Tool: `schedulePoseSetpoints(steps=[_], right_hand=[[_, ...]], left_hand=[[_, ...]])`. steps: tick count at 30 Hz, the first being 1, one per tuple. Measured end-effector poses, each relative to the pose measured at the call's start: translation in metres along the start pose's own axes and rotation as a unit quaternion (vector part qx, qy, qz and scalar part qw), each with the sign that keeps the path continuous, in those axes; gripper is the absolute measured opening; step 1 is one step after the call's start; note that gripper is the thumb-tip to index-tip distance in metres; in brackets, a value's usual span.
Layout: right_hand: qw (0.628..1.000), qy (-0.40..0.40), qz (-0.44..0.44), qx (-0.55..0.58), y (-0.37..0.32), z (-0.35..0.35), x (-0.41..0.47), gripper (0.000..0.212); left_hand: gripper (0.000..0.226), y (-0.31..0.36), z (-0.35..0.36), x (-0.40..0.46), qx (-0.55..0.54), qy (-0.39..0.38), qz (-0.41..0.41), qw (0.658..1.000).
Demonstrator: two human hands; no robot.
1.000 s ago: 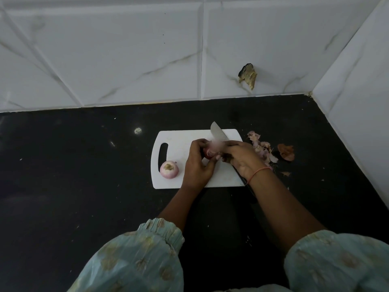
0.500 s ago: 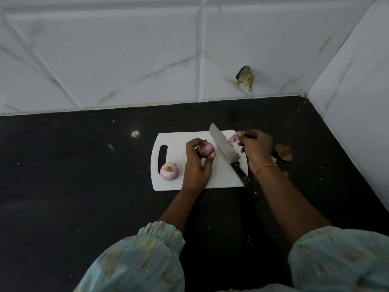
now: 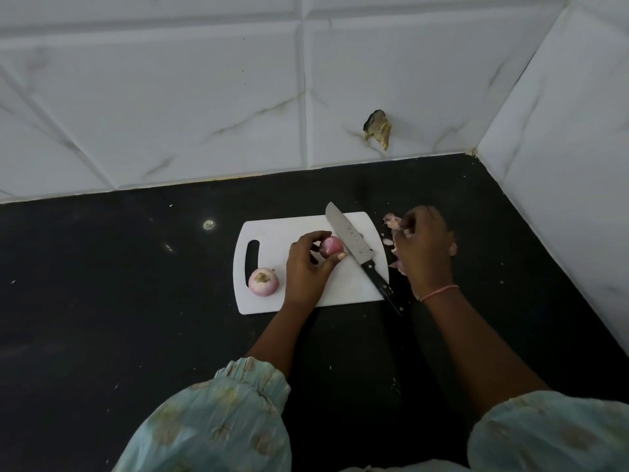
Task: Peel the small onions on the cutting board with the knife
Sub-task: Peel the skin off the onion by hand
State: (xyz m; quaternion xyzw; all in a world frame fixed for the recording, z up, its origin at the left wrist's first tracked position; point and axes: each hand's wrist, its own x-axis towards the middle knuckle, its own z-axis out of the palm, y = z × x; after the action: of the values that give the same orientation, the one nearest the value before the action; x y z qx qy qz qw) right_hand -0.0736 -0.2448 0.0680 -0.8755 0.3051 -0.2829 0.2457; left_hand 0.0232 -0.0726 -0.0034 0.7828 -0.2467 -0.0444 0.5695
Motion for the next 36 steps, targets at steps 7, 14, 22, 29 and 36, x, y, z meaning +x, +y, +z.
schedulePoseSetpoints(steps=[7, 14, 22, 29, 36], right_hand=[[0.953, -0.262, -0.024, -0.149, -0.012, 0.023, -0.033, 0.038], [0.970, -0.231, 0.068, -0.044, -0.010, 0.021, -0.033, 0.022], [0.978, -0.187, 0.077, 0.055, -0.021, 0.017, -0.057, 0.020], [0.980, -0.180, 0.057, 0.054, -0.025, 0.018, -0.055, 0.020], [0.978, -0.197, 0.067, 0.006, -0.028, 0.021, -0.053, 0.024]], left_hand=[[0.043, -0.001, 0.001, 0.000, 0.012, -0.020, -0.009, 1.000], [0.045, 0.000, 0.002, 0.000, 0.038, -0.020, 0.002, 0.999], [0.043, 0.001, 0.003, 0.000, 0.038, -0.011, -0.015, 0.999], [0.037, 0.000, 0.004, 0.002, 0.035, -0.006, -0.022, 0.999], [0.036, 0.000, 0.001, 0.003, 0.037, 0.020, -0.011, 0.999]])
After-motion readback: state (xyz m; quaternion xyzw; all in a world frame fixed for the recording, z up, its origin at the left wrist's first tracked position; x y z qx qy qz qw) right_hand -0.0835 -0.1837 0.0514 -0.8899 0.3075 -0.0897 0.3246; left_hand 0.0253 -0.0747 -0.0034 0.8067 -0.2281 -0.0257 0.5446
